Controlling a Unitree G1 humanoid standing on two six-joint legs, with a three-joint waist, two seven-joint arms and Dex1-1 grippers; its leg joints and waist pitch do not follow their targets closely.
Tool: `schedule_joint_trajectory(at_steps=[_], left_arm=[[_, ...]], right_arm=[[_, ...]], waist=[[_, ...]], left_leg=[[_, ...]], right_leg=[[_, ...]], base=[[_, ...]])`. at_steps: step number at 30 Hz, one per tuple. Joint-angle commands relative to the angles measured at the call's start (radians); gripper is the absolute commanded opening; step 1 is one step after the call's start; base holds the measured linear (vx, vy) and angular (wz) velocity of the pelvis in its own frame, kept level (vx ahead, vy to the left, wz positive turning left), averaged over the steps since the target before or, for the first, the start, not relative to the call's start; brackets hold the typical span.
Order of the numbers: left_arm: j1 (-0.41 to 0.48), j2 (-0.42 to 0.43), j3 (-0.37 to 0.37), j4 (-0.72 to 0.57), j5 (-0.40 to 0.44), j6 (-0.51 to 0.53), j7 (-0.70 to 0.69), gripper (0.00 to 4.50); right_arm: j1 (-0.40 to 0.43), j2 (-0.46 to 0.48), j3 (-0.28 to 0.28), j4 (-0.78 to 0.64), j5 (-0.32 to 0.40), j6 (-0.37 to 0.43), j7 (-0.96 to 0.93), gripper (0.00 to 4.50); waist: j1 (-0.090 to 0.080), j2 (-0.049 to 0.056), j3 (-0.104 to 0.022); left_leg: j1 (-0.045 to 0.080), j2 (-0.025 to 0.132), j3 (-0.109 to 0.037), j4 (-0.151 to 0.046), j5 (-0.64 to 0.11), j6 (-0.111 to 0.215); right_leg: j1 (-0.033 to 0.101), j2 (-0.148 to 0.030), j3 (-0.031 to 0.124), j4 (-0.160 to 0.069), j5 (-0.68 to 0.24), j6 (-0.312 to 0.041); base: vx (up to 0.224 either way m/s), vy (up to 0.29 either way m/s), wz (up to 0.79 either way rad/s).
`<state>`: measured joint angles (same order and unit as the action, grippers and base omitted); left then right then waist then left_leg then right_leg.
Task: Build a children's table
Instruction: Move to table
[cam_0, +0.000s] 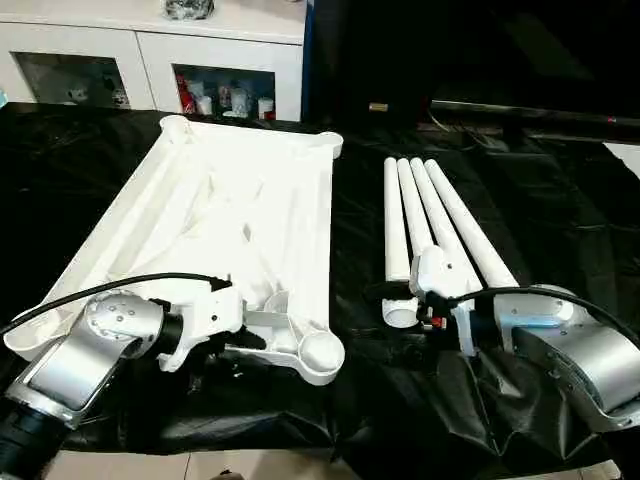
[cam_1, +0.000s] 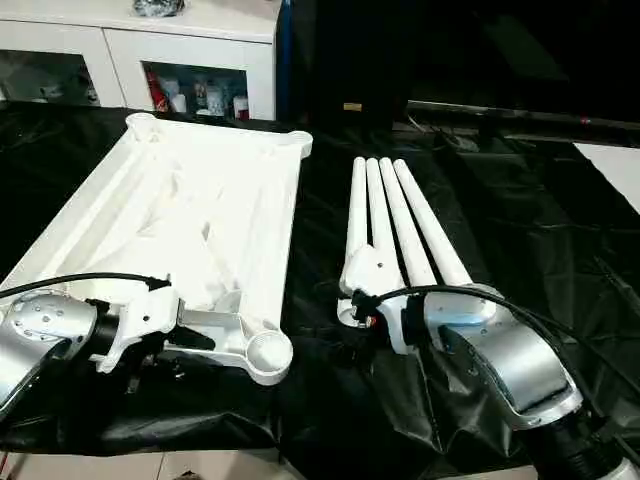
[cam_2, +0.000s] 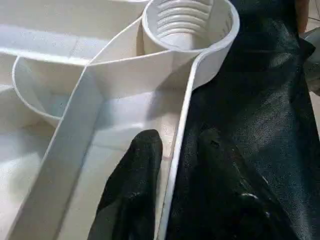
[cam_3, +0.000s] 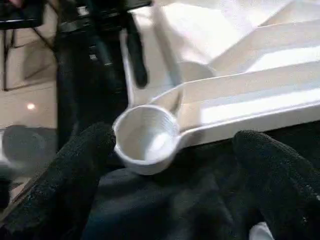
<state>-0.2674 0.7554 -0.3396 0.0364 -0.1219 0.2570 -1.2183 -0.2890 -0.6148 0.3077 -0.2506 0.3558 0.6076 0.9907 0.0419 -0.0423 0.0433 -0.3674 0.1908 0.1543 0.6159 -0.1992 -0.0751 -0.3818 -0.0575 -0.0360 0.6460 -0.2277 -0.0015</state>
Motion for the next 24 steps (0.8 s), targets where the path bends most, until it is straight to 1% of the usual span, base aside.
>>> schedule_joint_trajectory(at_steps=[1,2,6,7,8,9,10,13,14,15,17,18,20,23,24], left_arm=[[-0.016,-0.004,-0.009,0.002,0.006,0.003,-0.011,1.17],[-0.017,-0.003,-0.010,0.003,0.006,0.003,-0.012,1.09],[-0.021,-0.009,-0.010,0.010,0.010,0.004,-0.011,0.76],[-0.021,-0.010,-0.011,0.013,0.015,0.004,-0.007,0.62],[-0.022,-0.011,-0.014,0.016,0.026,0.000,0.001,0.62],[-0.023,-0.010,-0.017,0.021,0.038,-0.004,0.010,0.42],[-0.024,-0.012,-0.015,0.023,0.043,-0.001,0.019,0.36],[-0.024,-0.018,-0.009,0.025,0.042,-0.003,0.030,0.28],[-0.027,-0.033,0.006,0.028,0.052,-0.005,0.072,0.20],[-0.028,-0.034,0.009,0.024,0.061,0.004,0.090,0.13],[-0.027,-0.036,0.016,0.012,0.081,0.024,0.121,0.09],[-0.028,-0.042,0.024,0.000,0.096,0.037,0.150,0.03],[-0.028,-0.043,0.026,-0.003,0.099,0.040,0.157,0.03],[-0.030,-0.050,0.038,-0.013,0.110,0.039,0.182,0.03],[-0.037,-0.051,0.041,-0.004,0.128,0.028,0.204,0.03]], right_arm=[[-0.016,-0.018,0.004,0.009,0.005,0.003,0.017,4.40],[-0.016,-0.019,0.005,0.009,0.005,0.005,0.018,4.40],[-0.018,-0.016,0.009,0.014,0.000,0.002,0.022,4.40],[-0.018,-0.014,0.010,0.015,-0.002,0.001,0.023,4.40],[-0.018,-0.013,0.010,0.014,0.001,0.003,0.026,4.40],[-0.018,-0.012,0.009,0.011,0.007,0.008,0.032,4.40],[-0.018,-0.011,0.008,0.005,0.016,0.015,0.040,4.40],[-0.018,-0.012,0.009,0.001,0.021,0.021,0.047,4.40],[-0.020,-0.014,0.012,0.002,0.019,0.022,0.052,4.40],[-0.021,-0.015,0.012,0.007,0.014,0.019,0.051,4.40],[-0.022,-0.013,0.012,0.016,0.006,0.012,0.047,4.40],[-0.023,-0.010,0.011,0.027,0.001,0.003,0.045,4.40],[-0.024,-0.009,0.011,0.030,0.000,0.001,0.045,4.40],[-0.027,-0.005,0.012,0.051,-0.013,-0.013,0.047,4.40],[-0.030,-0.002,0.014,0.070,-0.022,-0.026,0.050,4.40]], waist=[[0.003,0.010,-0.045],[0.004,0.008,-0.045],[0.006,0.008,-0.044],[0.006,0.008,-0.045],[0.006,0.007,-0.045],[0.006,0.008,-0.045],[0.007,0.007,-0.045],[0.007,0.007,-0.044],[0.005,0.007,-0.045],[0.001,0.011,-0.044],[0.000,0.008,-0.045],[-0.003,0.009,-0.044],[-0.006,0.009,-0.045],[-0.005,0.009,-0.046],[-0.003,0.009,-0.047]], left_leg=[[0.012,0.037,-0.003,-0.088,-0.195,-0.010],[0.012,0.037,-0.003,-0.088,-0.195,-0.009],[0.013,0.037,-0.003,-0.089,-0.201,-0.011],[0.012,0.037,-0.003,-0.088,-0.197,-0.011],[0.012,0.037,-0.003,-0.088,-0.195,-0.011],[0.012,0.038,-0.003,-0.088,-0.191,-0.010],[0.012,0.038,-0.003,-0.088,-0.188,-0.008],[0.012,0.038,-0.004,-0.089,-0.200,-0.008],[0.009,0.038,-0.004,-0.089,-0.197,-0.010],[0.009,0.038,-0.004,-0.089,-0.202,-0.013],[0.008,0.037,-0.005,-0.088,-0.202,-0.013],[0.007,0.037,-0.006,-0.088,-0.204,-0.014],[0.009,0.037,-0.005,-0.087,-0.207,-0.013],[0.010,0.037,-0.004,-0.085,-0.189,-0.006],[0.010,0.038,-0.004,-0.084,-0.184,-0.004]], right_leg=[[0.032,-0.068,0.046,-0.080,-0.123,-0.204],[0.033,-0.068,0.046,-0.080,-0.124,-0.204],[0.033,-0.070,0.046,-0.081,-0.143,-0.203],[0.033,-0.070,0.046,-0.081,-0.140,-0.202],[0.033,-0.070,0.046,-0.081,-0.138,-0.201],[0.034,-0.070,0.047,-0.081,-0.130,-0.202],[0.034,-0.070,0.046,-0.081,-0.123,-0.203],[0.034,-0.071,0.046,-0.081,-0.137,-0.204],[0.036,-0.071,0.046,-0.080,-0.135,-0.205],[0.035,-0.070,0.046,-0.082,-0.131,-0.207],[0.037,-0.071,0.046,-0.081,-0.136,-0.205],[0.038,-0.071,0.046,-0.082,-0.144,-0.204],[0.035,-0.070,0.045,-0.083,-0.152,-0.207],[0.035,-0.068,0.045,-0.081,-0.121,-0.213],[0.035,-0.069,0.045,-0.080,-0.109,-0.216]], base=[[0.000,0.000,0.00],[0.000,0.000,0.00],[0.000,0.000,0.00],[0.000,0.000,0.00],[0.000,0.000,0.00],[0.000,0.000,0.00],[0.000,0.000,0.00],[0.000,0.000,0.00],[0.000,0.000,0.00],[0.000,0.000,0.00],[0.000,0.000,0.00],[0.000,0.000,0.00],[0.000,0.000,0.00],[0.000,0.000,0.00],[0.000,0.000,0.00]])
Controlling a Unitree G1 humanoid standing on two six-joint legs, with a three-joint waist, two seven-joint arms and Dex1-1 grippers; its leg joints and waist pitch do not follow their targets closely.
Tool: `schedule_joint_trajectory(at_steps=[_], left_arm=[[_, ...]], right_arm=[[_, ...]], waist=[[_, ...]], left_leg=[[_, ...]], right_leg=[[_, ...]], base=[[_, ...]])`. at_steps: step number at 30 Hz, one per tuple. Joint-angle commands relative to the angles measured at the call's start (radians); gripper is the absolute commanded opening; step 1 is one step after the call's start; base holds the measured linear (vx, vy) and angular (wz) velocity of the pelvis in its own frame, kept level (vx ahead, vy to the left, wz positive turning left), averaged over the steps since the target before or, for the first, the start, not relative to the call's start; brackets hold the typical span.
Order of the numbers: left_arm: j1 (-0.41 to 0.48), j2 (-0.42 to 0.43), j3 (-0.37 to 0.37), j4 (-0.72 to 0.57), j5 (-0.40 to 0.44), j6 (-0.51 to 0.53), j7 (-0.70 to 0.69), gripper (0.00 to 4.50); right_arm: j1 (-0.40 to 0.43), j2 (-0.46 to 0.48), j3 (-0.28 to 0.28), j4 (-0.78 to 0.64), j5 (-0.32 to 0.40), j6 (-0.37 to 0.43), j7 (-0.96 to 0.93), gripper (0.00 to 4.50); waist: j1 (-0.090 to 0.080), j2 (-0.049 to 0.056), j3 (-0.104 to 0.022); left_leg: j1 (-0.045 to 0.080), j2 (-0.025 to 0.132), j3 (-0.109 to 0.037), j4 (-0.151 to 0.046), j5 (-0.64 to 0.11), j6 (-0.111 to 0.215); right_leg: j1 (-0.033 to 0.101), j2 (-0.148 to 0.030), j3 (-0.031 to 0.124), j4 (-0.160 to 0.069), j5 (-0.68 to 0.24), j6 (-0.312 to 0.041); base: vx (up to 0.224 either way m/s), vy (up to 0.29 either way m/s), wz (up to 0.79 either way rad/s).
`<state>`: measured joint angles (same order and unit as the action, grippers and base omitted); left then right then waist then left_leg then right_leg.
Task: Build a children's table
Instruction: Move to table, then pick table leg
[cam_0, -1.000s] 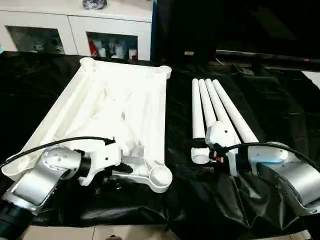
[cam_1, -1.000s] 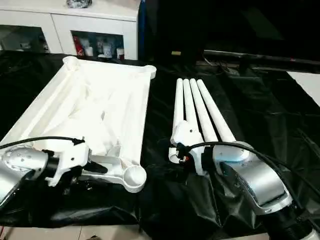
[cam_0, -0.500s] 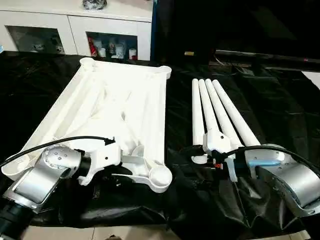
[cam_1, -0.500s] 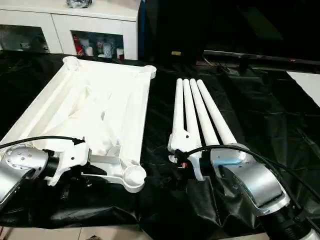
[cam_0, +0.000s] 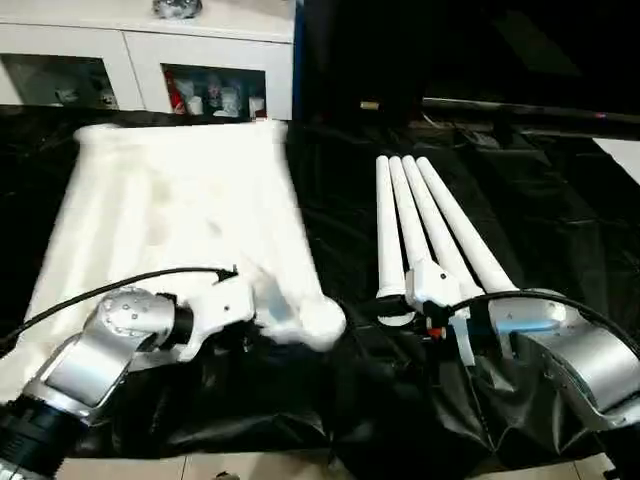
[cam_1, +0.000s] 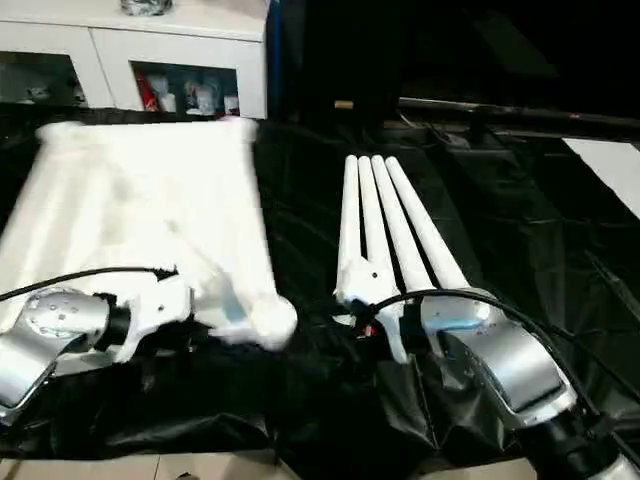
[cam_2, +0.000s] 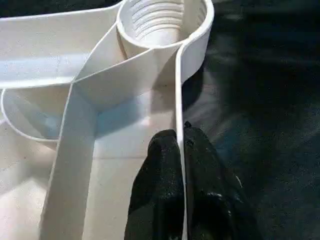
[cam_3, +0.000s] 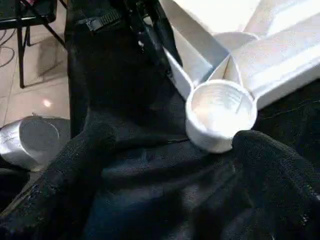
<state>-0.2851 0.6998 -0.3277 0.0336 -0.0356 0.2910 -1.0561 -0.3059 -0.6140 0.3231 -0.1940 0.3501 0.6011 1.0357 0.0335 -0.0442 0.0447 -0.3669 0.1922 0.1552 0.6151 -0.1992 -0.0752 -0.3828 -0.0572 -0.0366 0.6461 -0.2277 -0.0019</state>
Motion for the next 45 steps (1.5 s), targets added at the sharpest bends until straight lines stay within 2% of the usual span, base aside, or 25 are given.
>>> schedule_joint_trajectory(at_steps=[1,5,6,8,10,11,13,14,15,19,21,23,25,26,28,29,30,31,32,33,34,35,37,42,45], left_arm=[[-0.022,0.005,0.030,0.005,0.046,-0.013,0.048,0.03],[-0.031,-0.005,0.036,0.034,0.045,-0.086,0.066,0.03],[-0.035,-0.021,0.045,0.055,0.026,-0.146,0.061,0.03],[-0.044,-0.045,0.058,0.089,0.005,-0.202,0.059,0.03],[-0.057,-0.039,0.043,0.137,0.036,-0.271,0.071,0.03],[-0.062,-0.034,0.038,0.153,0.046,-0.293,0.072,0.03],[-0.068,-0.026,0.039,0.180,0.040,-0.306,0.056,0.30],[-0.070,-0.021,0.044,0.185,0.025,-0.298,0.038,0.59],[-0.068,-0.014,0.052,0.182,0.009,-0.280,0.019,0.59],[-0.051,0.001,0.094,0.140,-0.034,-0.275,-0.018,0.85],[-0.034,0.001,0.125,0.098,-0.082,-0.251,-0.028,1.02],[-0.029,0.000,0.138,0.086,-0.102,-0.236,-0.030,1.13],[-0.021,0.005,0.182,0.051,-0.142,-0.184,-0.008,1.32],[-0.025,0.002,0.205,0.039,-0.154,-0.158,0.013,1.32],[-0.030,-0.004,0.223,0.030,-0.164,-0.145,0.031,1.50],[-0.034,-0.011,0.237,0.012,-0.180,-0.115,0.045,1.55],[-0.035,-0.015,0.242,-0.006,-0.189,-0.087,0.052,1.75],[-0.030,-0.017,0.238,-0.027,-0.190,-0.073,0.054,1.82],[-0.027,-0.028,0.230,-0.044,-0.179,-0.074,0.069,1.82],[-0.025,-0.045,0.223,-0.059,-0.176,-0.078,0.082,1.85],[-0.024,-0.056,0.220,-0.070,-0.177,-0.076,0.091,1.85],[-0.024,-0.065,0.218,-0.079,-0.180,-0.064,0.100,2.10],[-0.034,-0.093,0.219,-0.109,-0.207,-0.021,0.120,2.21],[-0.037,-0.088,0.202,-0.154,-0.225,0.016,0.100,2.21],[-0.036,-0.082,0.201,-0.185,-0.253,0.060,0.075,2.21]], right_arm=[[-0.014,-0.002,-0.001,0.018,-0.018,-0.023,0.006,4.40],[-0.021,0.000,0.000,0.044,-0.024,-0.043,0.011,4.40],[-0.027,0.004,0.001,0.064,-0.029,-0.057,0.014,4.40],[-0.032,0.011,0.004,0.086,-0.040,-0.077,0.014,4.40],[-0.039,0.018,0.012,0.112,-0.060,-0.106,0.009,4.40],[-0.041,0.021,0.014,0.119,-0.065,-0.112,0.008,4.40],[-0.044,0.030,0.015,0.139,-0.072,-0.129,0.003,4.40],[-0.043,0.035,0.015,0.149,-0.074,-0.137,0.002,4.40],[-0.043,0.038,0.014,0.157,-0.075,-0.144,0.001,4.40],[-0.035,0.033,-0.006,0.130,-0.067,-0.132,0.001,4.40],[-0.031,0.038,-0.036,0.098,-0.040,-0.114,-0.010,4.40],[-0.031,0.042,-0.047,0.087,-0.031,-0.109,-0.016,4.40],[-0.058,0.073,-0.078,0.067,-0.022,-0.070,-0.070,4.40],[-0.088,0.103,-0.084,0.073,-0.042,-0.046,-0.124,4.40],[-0.121,0.144,-0.088,0.091,-0.068,-0.018,-0.195,4.45],[-0.163,0.199,-0.103,0.134,-0.097,0.017,-0.290,4.48],[-0.200,0.254,-0.124,0.178,-0.115,0.052,-0.380,4.50],[-0.234,0.308,-0.152,0.226,-0.126,0.085,-0.469,4.50],[-0.259,0.345,-0.170,0.264,-0.134,0.108,-0.534,4.50],[-0.280,0.375,-0.182,0.291,-0.148,0.123,-0.595,4.50],[-0.293,0.392,-0.189,0.305,-0.158,0.134,-0.632,4.50],[-0.301,0.403,-0.195,0.312,-0.166,0.142,-0.660,4.50],[-0.336,0.455,-0.255,0.345,-0.171,0.242,-0.763,4.50],[-0.377,0.517,-0.356,0.396,-0.187,0.402,-0.885,4.50],[-0.388,0.521,-0.387,0.439,-0.185,0.427,-0.947,4.50]], waist=[[0.006,0.011,-0.047],[0.010,0.008,-0.048],[0.010,0.004,-0.047],[0.010,0.004,-0.047],[0.011,0.004,-0.046],[0.014,0.011,-0.048],[0.015,0.013,-0.049],[0.014,0.011,-0.049],[0.015,0.017,-0.049],[0.014,0.018,-0.051],[0.014,0.020,-0.048],[0.015,0.018,-0.049],[0.014,0.019,-0.046],[0.012,0.015,-0.046],[0.004,0.016,-0.044],[0.004,0.016,-0.044],[-0.004,0.017,-0.046],[-0.006,0.018,-0.046],[-0.005,0.014,-0.046],[-0.002,0.016,-0.047],[0.003,0.018,-0.050],[0.006,0.019,-0.052],[0.013,0.017,-0.055],[0.015,0.011,-0.054],[0.018,0.014,-0.053]], left_leg=[[0.010,0.035,-0.004,-0.084,-0.186,-0.003],[0.010,0.036,-0.004,-0.084,-0.185,-0.002],[0.009,0.035,-0.003,-0.083,-0.187,0.001],[0.008,0.035,-0.003,-0.084,-0.186,0.000],[0.009,0.034,-0.002,-0.083,-0.199,-0.001],[0.011,0.034,-0.003,-0.082,-0.194,-0.001],[0.009,0.036,-0.003,-0.083,-0.175,-0.002],[0.010,0.035,-0.002,-0.082,-0.172,-0.002],[0.010,0.036,-0.003,-0.083,-0.173,-0.005],[0.012,0.036,-0.001,-0.083,-0.160,-0.003],[0.011,0.037,-0.001,-0.084,-0.175,-0.004],[0.013,0.037,0.000,-0.084,-0.179,-0.006],[0.015,0.036,0.000,-0.086,-0.200,-0.012],[0.015,0.037,0.001,-0.085,-0.198,-0.015],[0.012,0.032,-0.001,-0.087,-0.197,-0.031],[0.012,0.032,-0.001,-0.087,-0.197,-0.031],[0.013,0.030,-0.002,-0.088,-0.187,-0.051],[0.016,0.029,-0.001,-0.086,-0.182,-0.060],[0.016,0.029,0.000,-0.088,-0.181,-0.063],[0.017,0.030,0.001,-0.089,-0.168,-0.071],[0.022,0.031,0.004,-0.087,-0.145,-0.075],[0.022,0.030,0.006,-0.086,-0.132,-0.076],[0.017,0.027,0.006,-0.086,-0.067,-0.079],[0.015,0.023,0.010,-0.088,-0.073,-0.086],[0.016,0.023,0.012,-0.089,-0.086,-0.095]], right_leg=[[0.035,-0.068,0.045,-0.081,-0.112,-0.219],[0.036,-0.069,0.045,-0.080,-0.105,-0.218],[0.035,-0.069,0.045,-0.083,-0.105,-0.219],[0.036,-0.069,0.045,-0.082,-0.105,-0.218],[0.035,-0.070,0.046,-0.085,-0.140,-0.208],[0.035,-0.072,0.047,-0.084,-0.137,-0.208],[0.036,-0.072,0.046,-0.080,-0.108,-0.210],[0.035,-0.071,0.046,-0.080,-0.101,-0.212],[0.036,-0.071,0.045,-0.077,-0.090,-0.218],[0.038,-0.067,0.043,-0.071,-0.017,-0.241],[0.038,-0.069,0.044,-0.073,-0.033,-0.242],[0.039,-0.070,0.045,-0.072,-0.043,-0.243],[0.035,-0.067,0.045,-0.076,-0.095,-0.236],[0.034,-0.067,0.045,-0.075,-0.097,-0.236],[0.032,-0.066,0.044,-0.075,-0.133,-0.226],[0.032,-0.066,0.044,-0.075,-0.133,-0.226],[0.030,-0.066,0.043,-0.072,-0.154,-0.225],[0.024,-0.065,0.044,-0.074,-0.148,-0.226],[0.025,-0.064,0.044,-0.075,-0.149,-0.222],[0.026,-0.063,0.045,-0.073,-0.128,-0.218],[0.025,-0.061,0.045,-0.071,-0.083,-0.215],[0.026,-0.061,0.045,-0.068,-0.053,-0.215],[0.035,-0.057,0.043,-0.059,0.049,-0.206],[0.040,-0.059,0.047,-0.062,0.037,-0.173],[0.039,-0.059,0.047,-0.065,0.008,-0.164]], base=[[0.000,0.000,0.00],[0.000,0.000,0.00],[0.000,0.000,0.00],[0.000,0.000,0.00],[0.000,0.000,0.00],[0.000,0.000,0.00],[0.000,0.000,0.00],[0.000,0.000,0.00],[0.000,0.000,0.00],[0.000,0.000,0.00],[0.000,0.000,0.00],[0.000,0.000,0.00],[0.000,0.000,0.00],[0.000,0.000,0.00],[0.000,0.000,0.00],[0.000,0.000,0.00],[0.000,0.000,0.00],[0.000,0.000,0.00],[0.000,0.000,0.00],[0.000,0.000,0.00],[0.000,0.000,0.00],[0.000,0.000,0.00],[0.000,0.000,0.00],[0.000,0.000,0.00],[0.000,0.000,0.00]])
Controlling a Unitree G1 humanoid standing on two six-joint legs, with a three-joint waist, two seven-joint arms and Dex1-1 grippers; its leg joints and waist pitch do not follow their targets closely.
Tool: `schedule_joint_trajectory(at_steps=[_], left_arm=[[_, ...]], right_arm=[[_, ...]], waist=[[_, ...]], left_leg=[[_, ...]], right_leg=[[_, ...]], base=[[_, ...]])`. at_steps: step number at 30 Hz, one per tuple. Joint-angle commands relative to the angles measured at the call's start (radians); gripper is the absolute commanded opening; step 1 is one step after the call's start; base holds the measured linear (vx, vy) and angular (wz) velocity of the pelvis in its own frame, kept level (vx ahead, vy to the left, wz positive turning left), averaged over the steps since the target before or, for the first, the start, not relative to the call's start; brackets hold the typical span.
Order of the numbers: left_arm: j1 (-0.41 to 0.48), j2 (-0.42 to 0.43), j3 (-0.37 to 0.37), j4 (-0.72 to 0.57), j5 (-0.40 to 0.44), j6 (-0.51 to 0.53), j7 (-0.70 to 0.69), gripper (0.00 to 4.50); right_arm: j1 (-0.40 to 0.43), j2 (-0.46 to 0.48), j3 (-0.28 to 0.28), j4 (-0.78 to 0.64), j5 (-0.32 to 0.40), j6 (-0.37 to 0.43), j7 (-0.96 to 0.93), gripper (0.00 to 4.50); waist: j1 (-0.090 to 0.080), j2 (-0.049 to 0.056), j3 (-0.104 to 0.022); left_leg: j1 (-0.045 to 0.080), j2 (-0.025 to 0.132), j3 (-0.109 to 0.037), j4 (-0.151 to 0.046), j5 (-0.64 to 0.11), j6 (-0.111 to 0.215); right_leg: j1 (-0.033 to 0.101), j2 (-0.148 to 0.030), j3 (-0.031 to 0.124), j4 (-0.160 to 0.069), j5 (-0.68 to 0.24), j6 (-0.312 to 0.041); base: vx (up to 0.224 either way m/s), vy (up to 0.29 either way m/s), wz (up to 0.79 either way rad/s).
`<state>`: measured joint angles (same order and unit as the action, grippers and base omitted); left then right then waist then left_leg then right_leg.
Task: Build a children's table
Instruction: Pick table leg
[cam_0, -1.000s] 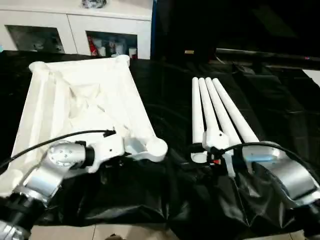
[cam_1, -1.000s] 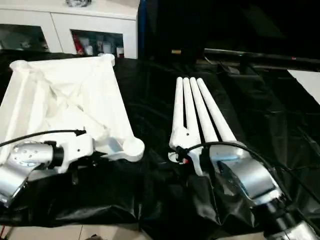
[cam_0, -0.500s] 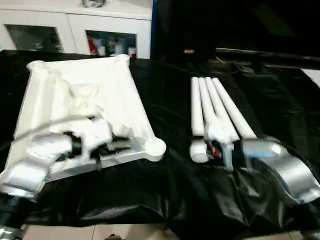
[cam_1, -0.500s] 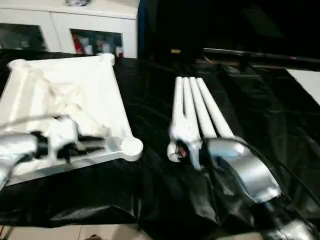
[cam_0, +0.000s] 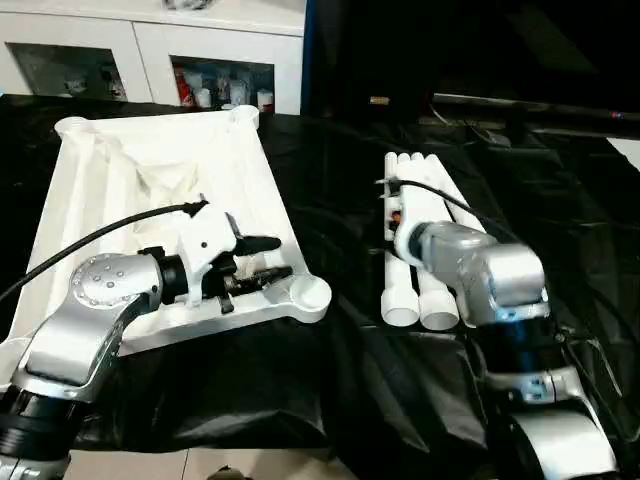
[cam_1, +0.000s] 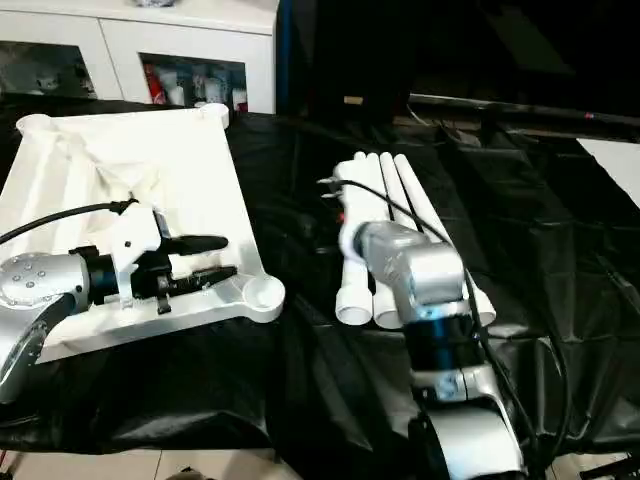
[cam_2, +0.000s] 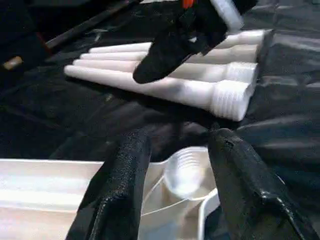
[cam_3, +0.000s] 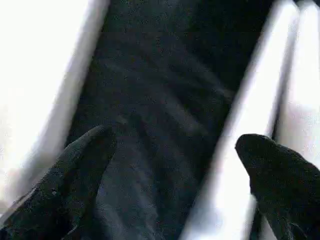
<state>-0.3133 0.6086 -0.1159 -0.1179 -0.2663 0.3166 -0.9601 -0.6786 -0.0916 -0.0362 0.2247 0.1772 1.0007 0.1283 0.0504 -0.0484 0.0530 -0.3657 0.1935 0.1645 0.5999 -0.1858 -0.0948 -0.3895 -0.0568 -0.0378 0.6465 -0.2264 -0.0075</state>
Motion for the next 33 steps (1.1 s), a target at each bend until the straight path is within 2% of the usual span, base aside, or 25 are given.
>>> schedule_joint_trajectory(at_steps=[1,4,6,15,20,22,23,28,30,32,33], left_arm=[[-0.007,0.010,-0.012,-0.038,-0.028,0.044,-0.025,2.21],[-0.013,0.021,-0.031,-0.060,-0.040,0.089,-0.049,2.21],[-0.015,0.026,-0.042,-0.062,-0.035,0.089,-0.053,2.21],[-0.010,0.028,-0.059,-0.089,-0.033,0.113,-0.065,2.21],[-0.007,0.031,-0.063,-0.101,-0.040,0.125,-0.067,2.21],[-0.003,0.031,-0.065,-0.108,-0.041,0.131,-0.069,2.21],[-0.003,0.032,-0.067,-0.112,-0.041,0.135,-0.071,2.21],[-0.007,0.031,-0.069,-0.119,-0.037,0.136,-0.069,2.21],[-0.009,0.033,-0.072,-0.121,-0.035,0.137,-0.070,2.26],[-0.009,0.033,-0.073,-0.123,-0.034,0.140,-0.070,2.26],[-0.010,0.033,-0.073,-0.124,-0.035,0.141,-0.069,2.26]], right_arm=[[-0.016,-0.001,-0.030,0.025,-0.014,0.031,-0.048,4.50],[-0.011,0.004,-0.041,0.041,-0.027,0.080,-0.071,4.50],[-0.009,0.008,-0.047,0.046,-0.032,0.090,-0.076,4.50],[-0.031,0.021,-0.049,0.137,-0.001,0.103,-0.057,4.50],[-0.042,0.029,-0.056,0.177,0.000,0.109,-0.048,4.50],[-0.050,0.030,-0.060,0.210,0.000,0.103,-0.049,4.50],[-0.054,0.026,-0.053,0.224,-0.003,0.099,-0.045,4.50],[-0.089,0.021,-0.055,0.302,-0.002,0.092,-0.037,4.50],[-0.108,0.022,-0.063,0.341,0.001,0.081,-0.029,4.15],[-0.117,0.022,-0.065,0.362,0.002,0.074,-0.026,4.15],[-0.120,0.022,-0.067,0.368,0.002,0.072,-0.026,3.95]], waist=[[0.000,0.017,-0.062],[-0.001,0.022,-0.061],[-0.001,0.021,-0.062],[-0.003,0.018,-0.063],[-0.001,0.021,-0.063],[0.001,0.020,-0.063],[0.000,0.014,-0.063],[0.000,0.014,-0.063],[0.000,0.014,-0.063],[0.000,0.014,-0.064],[0.000,0.013,-0.065]], left_leg=[[0.015,0.022,0.003,-0.074,-0.099,-0.077],[0.015,0.022,0.003,-0.074,-0.098,-0.081],[0.015,0.022,0.002,-0.074,-0.099,-0.083],[0.015,0.022,0.004,-0.072,-0.091,-0.077],[0.015,0.023,0.004,-0.072,-0.088,-0.078],[0.014,0.023,0.004,-0.072,-0.081,-0.078],[0.014,0.023,0.005,-0.072,-0.082,-0.076],[0.013,0.023,0.005,-0.071,-0.085,-0.076],[0.012,0.023,0.005,-0.071,-0.077,-0.073],[0.012,0.022,0.005,-0.070,-0.067,-0.071],[0.012,0.022,0.006,-0.069,-0.062,-0.069]], right_leg=[[0.045,-0.059,0.048,-0.065,0.007,-0.157],[0.044,-0.056,0.048,-0.064,0.007,-0.153],[0.044,-0.056,0.047,-0.064,0.012,-0.149],[0.047,-0.056,0.047,-0.062,0.034,-0.163],[0.046,-0.057,0.046,-0.062,0.033,-0.164],[0.047,-0.058,0.046,-0.061,0.040,-0.167],[0.047,-0.058,0.046,-0.062,0.039,-0.167],[0.047,-0.059,0.046,-0.062,0.016,-0.164],[0.048,-0.059,0.047,-0.061,0.024,-0.162],[0.048,-0.058,0.046,-0.060,0.037,-0.166],[0.049,-0.058,0.046,-0.059,0.045,-0.168]], base=[[0.000,0.000,0.00],[0.000,0.000,0.00],[0.000,0.000,0.00],[0.000,0.000,0.00],[0.000,0.000,0.00],[0.000,0.000,0.00],[0.000,0.000,0.00],[0.000,0.000,0.00],[0.000,0.000,0.00],[0.000,0.000,0.00],[0.000,0.000,0.00]])
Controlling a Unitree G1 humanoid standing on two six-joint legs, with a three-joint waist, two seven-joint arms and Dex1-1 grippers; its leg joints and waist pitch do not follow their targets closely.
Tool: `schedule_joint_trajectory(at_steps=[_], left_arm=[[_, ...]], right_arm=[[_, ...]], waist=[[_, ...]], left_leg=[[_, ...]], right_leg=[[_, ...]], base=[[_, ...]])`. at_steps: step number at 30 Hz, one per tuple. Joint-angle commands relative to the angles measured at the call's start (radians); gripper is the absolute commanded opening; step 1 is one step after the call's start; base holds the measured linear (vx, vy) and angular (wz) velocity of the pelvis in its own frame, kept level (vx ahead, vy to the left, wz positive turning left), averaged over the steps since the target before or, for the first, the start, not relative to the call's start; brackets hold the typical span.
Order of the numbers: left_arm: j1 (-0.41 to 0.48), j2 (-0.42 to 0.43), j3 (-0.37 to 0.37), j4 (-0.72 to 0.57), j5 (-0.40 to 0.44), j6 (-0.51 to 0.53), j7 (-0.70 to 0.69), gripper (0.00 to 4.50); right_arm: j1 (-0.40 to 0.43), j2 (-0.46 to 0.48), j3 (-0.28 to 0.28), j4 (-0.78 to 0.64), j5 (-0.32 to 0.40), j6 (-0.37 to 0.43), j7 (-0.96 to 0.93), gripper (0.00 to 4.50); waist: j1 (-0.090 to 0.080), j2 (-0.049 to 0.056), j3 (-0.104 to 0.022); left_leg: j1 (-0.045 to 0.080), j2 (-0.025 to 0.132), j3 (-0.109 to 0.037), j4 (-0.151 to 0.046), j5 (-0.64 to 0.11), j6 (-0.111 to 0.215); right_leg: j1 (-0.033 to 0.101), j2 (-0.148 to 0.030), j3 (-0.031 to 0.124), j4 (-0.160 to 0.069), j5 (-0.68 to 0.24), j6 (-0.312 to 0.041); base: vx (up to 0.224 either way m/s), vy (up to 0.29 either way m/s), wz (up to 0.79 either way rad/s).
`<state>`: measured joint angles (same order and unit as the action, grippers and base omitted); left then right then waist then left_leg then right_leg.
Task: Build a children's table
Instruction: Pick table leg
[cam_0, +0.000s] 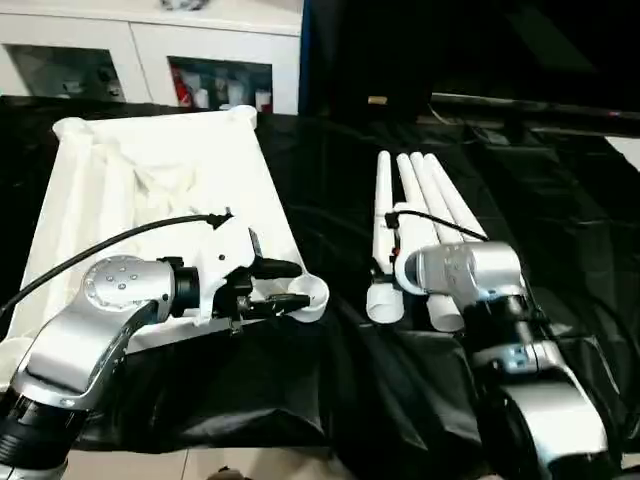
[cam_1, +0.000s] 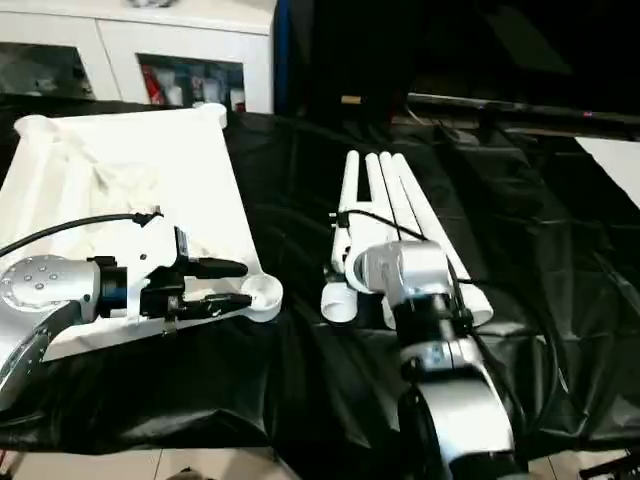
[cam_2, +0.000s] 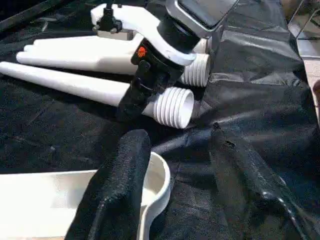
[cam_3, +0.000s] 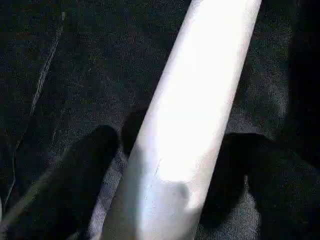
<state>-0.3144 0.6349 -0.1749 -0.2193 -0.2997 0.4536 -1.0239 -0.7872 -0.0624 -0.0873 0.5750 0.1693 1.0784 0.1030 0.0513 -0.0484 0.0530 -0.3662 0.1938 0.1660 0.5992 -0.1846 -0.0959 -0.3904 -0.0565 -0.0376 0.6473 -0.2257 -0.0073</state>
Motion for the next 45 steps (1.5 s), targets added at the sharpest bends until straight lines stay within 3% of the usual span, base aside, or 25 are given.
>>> schedule_joint_trajectory(at_steps=[1,5,12,14,17,18,21,23,29,30,32,33,35,36,39,42,45], left_arm=[[-0.009,0.006,-0.014,-0.023,-0.002,0.005,-0.005,2.26],[-0.016,0.004,-0.018,-0.023,0.005,0.002,-0.003,2.26],[-0.039,-0.013,-0.030,0.002,0.038,-0.043,0.012,2.26],[-0.045,-0.019,-0.030,0.012,0.039,-0.047,0.015,2.61],[-0.057,-0.028,-0.023,0.024,0.030,-0.042,0.021,2.67],[-0.066,-0.037,-0.020,0.033,0.034,-0.052,0.033,2.98],[-0.080,-0.057,-0.012,0.045,0.028,-0.053,0.047,3.10],[-0.094,-0.078,-0.002,0.060,0.027,-0.064,0.064,3.42],[-0.124,-0.133,0.023,0.107,0.013,-0.059,0.118,3.86],[-0.150,-0.171,0.034,0.150,0.041,-0.035,0.206,3.93],[-0.169,-0.204,0.044,0.179,0.058,-0.044,0.263,3.99],[-0.191,-0.247,0.063,0.201,0.054,-0.024,0.321,4.29],[-0.212,-0.279,0.083,0.207,0.010,0.038,0.334,4.34],[-0.256,-0.356,0.140,0.228,-0.076,0.108,0.383,4.34],[-0.314,-0.432,0.229,0.269,-0.178,0.214,0.474,4.49],[-0.388,-0.517,0.336,0.305,-0.338,0.325,0.547,4.50],[-0.423,-0.565,0.392,0.307,-0.433,0.363,0.576,4.50]], right_arm=[[-0.014,-0.008,-0.017,0.022,0.011,-0.008,0.000,3.80],[-0.039,-0.008,-0.045,0.081,0.021,-0.025,0.001,3.62],[-0.063,-0.020,-0.093,0.141,0.035,-0.043,-0.009,2.82],[-0.073,-0.026,-0.111,0.163,0.044,-0.051,-0.017,2.71],[-0.084,-0.034,-0.141,0.183,0.056,-0.063,-0.024,2.48],[-0.087,-0.036,-0.160,0.189,0.066,-0.066,-0.024,2.32],[-0.087,-0.040,-0.159,0.190,0.065,-0.076,-0.018,2.17],[-0.084,-0.043,-0.157,0.185,0.067,-0.086,-0.005,1.93],[-0.080,-0.047,-0.153,0.172,0.081,-0.107,0.045,1.84],[-0.055,-0.041,-0.149,0.112,0.100,-0.196,0.104,1.84],[-0.034,-0.044,-0.134,0.056,0.115,-0.232,0.164,1.84],[-0.017,-0.048,-0.124,0.002,0.135,-0.244,0.217,1.84],[-0.004,-0.049,-0.131,-0.042,0.167,-0.238,0.261,1.84],[0.026,-0.059,-0.143,-0.137,0.248,-0.188,0.362,1.84],[0.076,-0.082,-0.137,-0.265,0.333,-0.144,0.476,1.84],[0.159,-0.118,-0.133,-0.429,0.446,-0.132,0.630,1.84],[0.193,-0.130,-0.127,-0.497,0.495,-0.122,0.688,1.84]], waist=[[0.000,0.013,-0.065],[0.000,0.014,-0.064],[0.000,0.014,-0.065],[0.000,0.014,-0.066],[0.001,0.015,-0.066],[0.001,0.014,-0.067],[0.002,0.014,-0.069],[0.002,0.013,-0.070],[0.004,0.011,-0.070],[0.005,0.011,-0.069],[0.008,0.009,-0.069],[0.012,0.007,-0.072],[0.013,0.005,-0.074],[0.013,0.002,-0.072],[0.024,0.000,-0.072],[0.038,-0.005,-0.070],[0.042,-0.007,-0.070]], left_leg=[[0.012,0.022,0.005,-0.068,-0.059,-0.065],[0.013,0.023,0.005,-0.069,-0.074,-0.065],[0.012,0.023,0.005,-0.068,-0.068,-0.064],[0.012,0.023,0.005,-0.067,-0.071,-0.064],[0.012,0.022,0.005,-0.066,-0.067,-0.064],[0.011,0.021,0.006,-0.065,-0.060,-0.060],[0.011,0.021,0.006,-0.065,-0.048,-0.054],[0.010,0.022,0.006,-0.064,-0.044,-0.051],[0.011,0.023,0.006,-0.063,-0.054,-0.042],[0.009,0.024,0.006,-0.063,-0.057,-0.040],[0.008,0.026,0.007,-0.061,-0.062,-0.029],[0.009,0.026,0.004,-0.060,-0.041,-0.010],[0.008,0.025,0.003,-0.060,-0.026,-0.001],[0.007,0.023,0.006,-0.058,-0.024,0.010],[0.005,0.023,0.006,-0.055,-0.022,0.034],[0.004,0.022,0.005,-0.052,-0.030,0.052],[0.005,0.023,0.004,-0.053,-0.031,0.056]], right_leg=[[0.050,-0.059,0.046,-0.060,0.053,-0.170],[0.049,-0.059,0.045,-0.060,0.037,-0.175],[0.050,-0.059,0.045,-0.060,0.045,-0.177],[0.051,-0.060,0.045,-0.060,0.042,-0.180],[0.051,-0.058,0.044,-0.059,0.051,-0.183],[0.053,-0.058,0.045,-0.058,0.065,-0.185],[0.053,-0.058,0.043,-0.057,0.082,-0.190],[0.055,-0.059,0.044,-0.057,0.091,-0.196],[0.055,-0.060,0.043,-0.059,0.080,-0.202],[0.056,-0.061,0.044,-0.058,0.084,-0.203],[0.058,-0.061,0.045,-0.061,0.099,-0.193],[0.063,-0.063,0.044,-0.058,0.130,-0.197],[0.063,-0.064,0.044,-0.056,0.144,-0.207],[0.064,-0.061,0.044,-0.057,0.150,-0.225],[0.068,-0.061,0.044,-0.058,0.176,-0.245],[0.069,-0.066,0.042,-0.063,0.131,-0.251],[0.066,-0.066,0.041,-0.067,0.092,-0.250]], base=[[0.000,0.000,0.00],[0.000,0.000,0.00],[0.000,0.000,0.00],[0.000,0.000,0.00],[0.000,0.000,0.00],[0.000,0.000,0.00],[0.000,0.000,0.00],[0.000,0.000,0.00],[0.000,0.000,0.00],[0.000,0.000,0.00],[0.000,0.000,0.00],[0.000,0.000,0.00],[0.000,0.000,0.00],[0.000,0.000,0.00],[0.000,0.000,0.00],[0.000,0.000,0.00],[0.000,0.000,0.00]])
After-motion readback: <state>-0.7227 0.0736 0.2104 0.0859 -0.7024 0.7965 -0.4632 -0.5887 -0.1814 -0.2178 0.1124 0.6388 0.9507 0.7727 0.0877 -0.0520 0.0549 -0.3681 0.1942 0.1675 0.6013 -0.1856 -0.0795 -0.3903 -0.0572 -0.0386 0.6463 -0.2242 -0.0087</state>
